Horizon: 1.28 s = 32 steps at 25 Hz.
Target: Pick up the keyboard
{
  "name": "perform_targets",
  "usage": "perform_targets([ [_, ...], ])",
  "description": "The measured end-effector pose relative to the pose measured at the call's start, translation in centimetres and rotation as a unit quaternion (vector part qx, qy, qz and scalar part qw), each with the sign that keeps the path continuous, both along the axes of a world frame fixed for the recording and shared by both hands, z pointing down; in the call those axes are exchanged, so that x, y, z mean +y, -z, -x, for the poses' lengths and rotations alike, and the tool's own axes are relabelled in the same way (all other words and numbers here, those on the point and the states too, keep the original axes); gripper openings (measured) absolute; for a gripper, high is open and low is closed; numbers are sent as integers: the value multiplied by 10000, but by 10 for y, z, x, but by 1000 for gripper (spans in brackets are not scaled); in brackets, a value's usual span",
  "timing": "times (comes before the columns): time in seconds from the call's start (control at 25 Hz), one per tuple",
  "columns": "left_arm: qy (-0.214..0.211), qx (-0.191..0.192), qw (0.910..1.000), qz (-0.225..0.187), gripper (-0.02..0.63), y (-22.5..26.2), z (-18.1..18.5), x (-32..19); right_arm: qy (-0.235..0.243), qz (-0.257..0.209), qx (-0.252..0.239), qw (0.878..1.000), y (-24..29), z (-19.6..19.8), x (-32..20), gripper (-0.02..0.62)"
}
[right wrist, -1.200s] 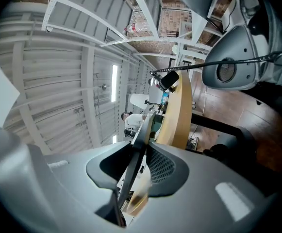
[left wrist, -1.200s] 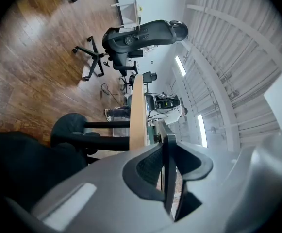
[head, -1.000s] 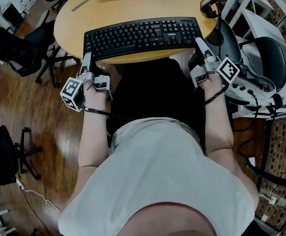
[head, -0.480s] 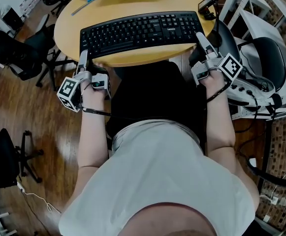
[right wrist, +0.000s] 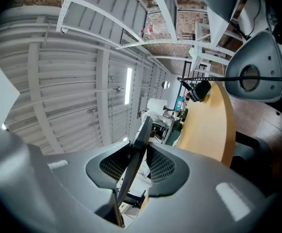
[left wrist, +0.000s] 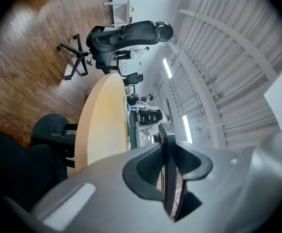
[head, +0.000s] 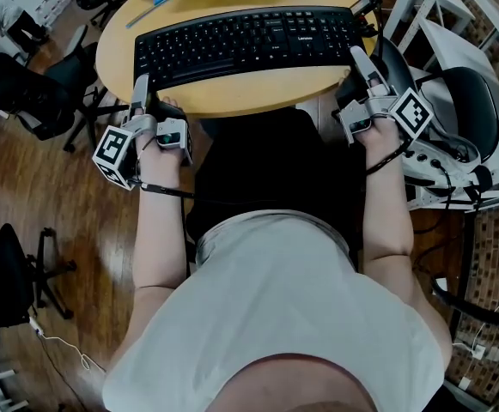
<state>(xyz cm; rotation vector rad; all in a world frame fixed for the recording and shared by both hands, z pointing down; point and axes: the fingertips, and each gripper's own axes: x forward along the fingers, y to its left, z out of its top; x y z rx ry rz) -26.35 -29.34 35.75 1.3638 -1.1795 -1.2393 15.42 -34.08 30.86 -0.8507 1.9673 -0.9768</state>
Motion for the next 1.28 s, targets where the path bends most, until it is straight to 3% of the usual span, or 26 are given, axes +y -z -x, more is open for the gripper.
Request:
perform_targets([
  [0.24, 19, -30, 9999, -146, 397, 7, -1, 4, 21, -219, -6, 9998, 8, 0, 4, 110],
  [1.28, 63, -37, 9999, -141, 397, 8, -1, 5, 54, -195, -6, 9998, 6, 1, 2, 110],
])
